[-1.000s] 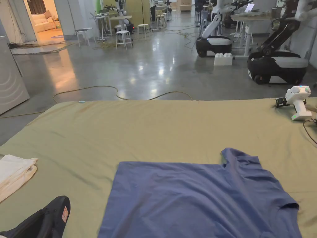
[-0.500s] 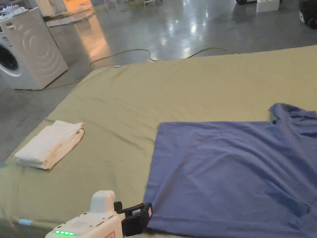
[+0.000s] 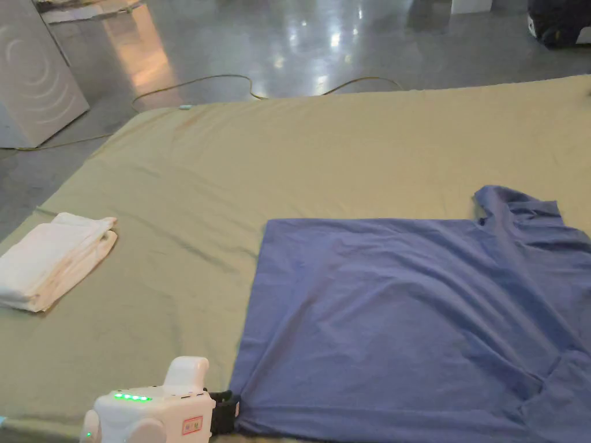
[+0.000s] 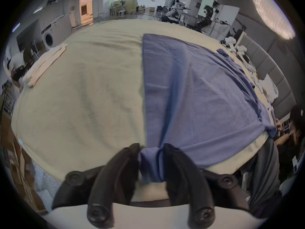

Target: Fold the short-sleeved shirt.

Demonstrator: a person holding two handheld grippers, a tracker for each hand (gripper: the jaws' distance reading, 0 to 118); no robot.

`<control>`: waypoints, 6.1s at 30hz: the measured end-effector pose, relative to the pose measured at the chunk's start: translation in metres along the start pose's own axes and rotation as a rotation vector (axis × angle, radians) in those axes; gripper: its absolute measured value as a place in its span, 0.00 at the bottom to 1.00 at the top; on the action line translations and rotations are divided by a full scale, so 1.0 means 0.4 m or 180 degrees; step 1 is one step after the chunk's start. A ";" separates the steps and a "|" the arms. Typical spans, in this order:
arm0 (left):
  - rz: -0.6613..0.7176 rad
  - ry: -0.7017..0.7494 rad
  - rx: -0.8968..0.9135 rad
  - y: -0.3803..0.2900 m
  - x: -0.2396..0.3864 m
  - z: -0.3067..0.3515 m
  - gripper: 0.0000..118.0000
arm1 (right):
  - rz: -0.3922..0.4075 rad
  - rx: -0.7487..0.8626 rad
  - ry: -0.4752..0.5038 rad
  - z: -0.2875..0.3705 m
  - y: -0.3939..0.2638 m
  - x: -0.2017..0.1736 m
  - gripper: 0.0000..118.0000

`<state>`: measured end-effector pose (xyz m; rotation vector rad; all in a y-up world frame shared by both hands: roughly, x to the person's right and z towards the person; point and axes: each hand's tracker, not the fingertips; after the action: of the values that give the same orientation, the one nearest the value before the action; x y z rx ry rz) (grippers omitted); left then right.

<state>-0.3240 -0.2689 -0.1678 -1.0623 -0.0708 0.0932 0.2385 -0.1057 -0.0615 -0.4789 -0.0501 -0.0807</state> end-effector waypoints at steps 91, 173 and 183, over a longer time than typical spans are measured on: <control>-0.0458 0.0518 0.3349 -0.042 0.356 0.717 0.11 | 0.0384 0.1259 0.0593 0.128 0.156 -0.128 0.00; 0.0607 -0.0317 0.0367 -0.049 0.000 0.124 0.05 | -0.0025 -0.1343 -0.0417 -0.323 -0.162 0.167 0.03; 0.0783 -0.0394 0.1212 -0.068 0.007 0.215 0.95 | -0.0154 -0.0997 -0.0174 -0.249 -0.120 0.161 0.79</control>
<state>-0.3291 -0.2071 -0.1023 -0.6799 -0.0319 0.3807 0.3013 -0.1983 -0.1235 -0.7931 -0.1034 -0.1239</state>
